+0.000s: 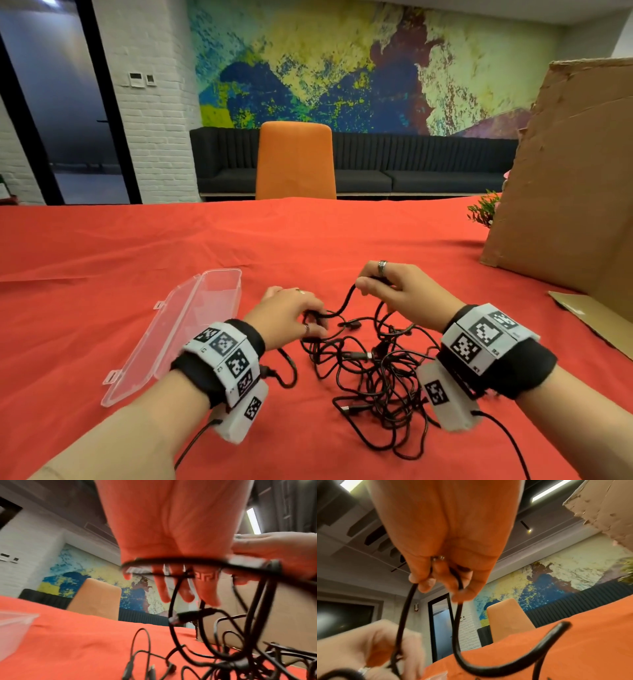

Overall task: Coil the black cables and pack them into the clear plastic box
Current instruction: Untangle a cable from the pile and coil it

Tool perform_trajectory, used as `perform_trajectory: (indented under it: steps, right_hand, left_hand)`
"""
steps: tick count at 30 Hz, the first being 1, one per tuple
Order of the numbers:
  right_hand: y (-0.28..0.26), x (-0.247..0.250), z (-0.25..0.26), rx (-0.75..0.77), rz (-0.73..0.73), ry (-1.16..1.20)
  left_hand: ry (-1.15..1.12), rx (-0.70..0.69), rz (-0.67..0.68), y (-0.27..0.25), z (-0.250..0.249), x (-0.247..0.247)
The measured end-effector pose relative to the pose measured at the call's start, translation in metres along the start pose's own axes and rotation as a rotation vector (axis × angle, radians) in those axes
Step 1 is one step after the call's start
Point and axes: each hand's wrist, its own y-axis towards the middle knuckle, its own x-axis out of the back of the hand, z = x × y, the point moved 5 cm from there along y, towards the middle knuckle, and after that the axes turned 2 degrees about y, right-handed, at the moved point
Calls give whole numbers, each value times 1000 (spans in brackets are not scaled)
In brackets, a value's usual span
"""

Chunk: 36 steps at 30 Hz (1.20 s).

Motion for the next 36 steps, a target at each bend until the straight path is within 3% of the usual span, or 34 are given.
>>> perform_trajectory:
  steps: [10, 15, 18, 23, 26, 28, 30, 32, 36]
  right_hand:
    - [-13, 61, -33, -133, -667, 12]
    - [-25, 101, -53, -235, -908, -23]
    - [-33, 121, -63, -218, -983, -50]
    - [-24, 136, -42, -66, -976, 2]
    - [-10, 131, -20, 34, -905, 133]
    - [-1, 116, -1, 97, -820, 230]
    - [6, 92, 18, 125, -691, 303]
    - [7, 66, 35, 150, -527, 284]
    - [0, 35, 45, 176, -318, 189]
  left_hand:
    - [-768, 265, -385, -24, 40, -1]
    - [-1009, 336, -477, -38, 54, -3]
    - [-957, 322, -471, -45, 60, 1]
    - [-498, 220, -126, -34, 37, -3]
    - [-319, 123, -118, -17, 6, 16]
    - [-544, 146, -177, -4, -13, 31]
    - [-989, 235, -117, 11, -33, 41]
    - [-1284, 261, -46, 20, -52, 52]
    - [-1494, 246, -212, 20, -47, 77]
